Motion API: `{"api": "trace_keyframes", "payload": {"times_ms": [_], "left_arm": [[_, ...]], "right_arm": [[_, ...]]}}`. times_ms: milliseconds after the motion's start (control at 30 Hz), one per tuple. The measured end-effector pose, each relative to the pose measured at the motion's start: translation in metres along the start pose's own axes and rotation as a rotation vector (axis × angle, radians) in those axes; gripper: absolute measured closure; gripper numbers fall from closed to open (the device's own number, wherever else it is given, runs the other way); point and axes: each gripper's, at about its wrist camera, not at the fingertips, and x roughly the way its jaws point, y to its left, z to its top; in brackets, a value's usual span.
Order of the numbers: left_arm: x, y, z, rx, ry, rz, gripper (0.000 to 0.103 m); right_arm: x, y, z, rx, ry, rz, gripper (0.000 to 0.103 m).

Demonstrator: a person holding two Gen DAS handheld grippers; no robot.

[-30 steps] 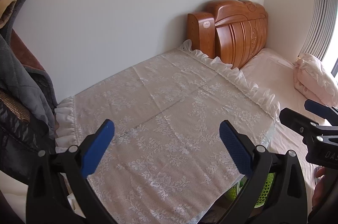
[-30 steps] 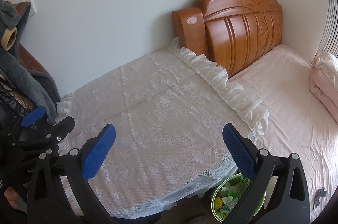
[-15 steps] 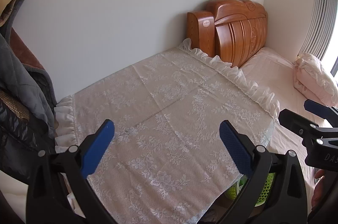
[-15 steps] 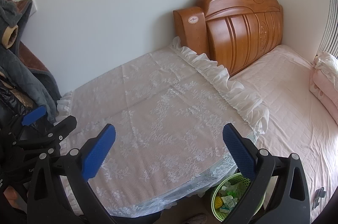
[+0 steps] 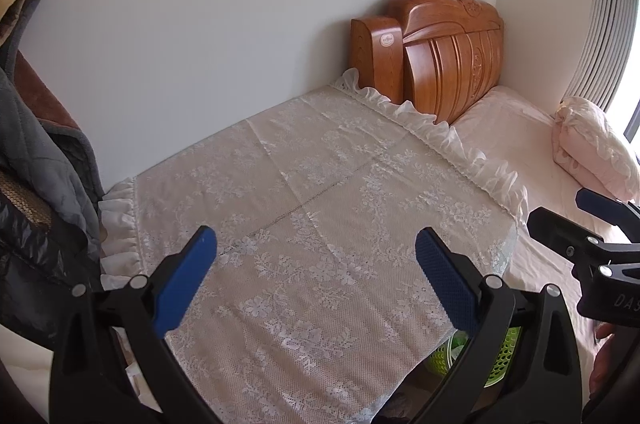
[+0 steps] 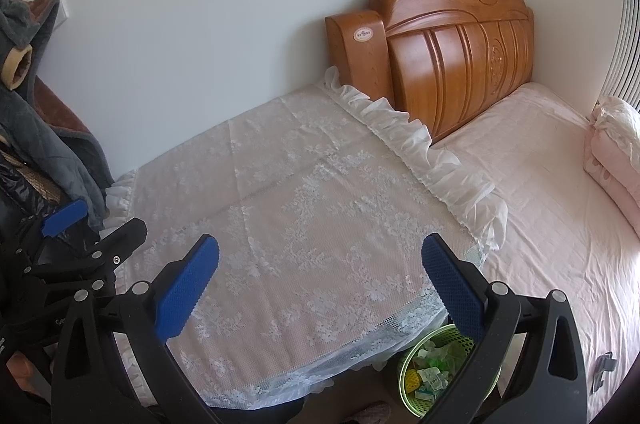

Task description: Collect trash

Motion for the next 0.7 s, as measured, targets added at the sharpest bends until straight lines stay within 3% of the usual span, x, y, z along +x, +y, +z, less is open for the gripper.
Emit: {"api": "trace_keyframes", "payload": {"times_ms": [700], "left_arm": [[0.0062,0.0044,-0.0011,-0.014,0.006,-0.017,0.008]], "right_arm": [[0.0033,0.0002,-0.0014,-0.006,0.009,-0.003,0.002]]}}
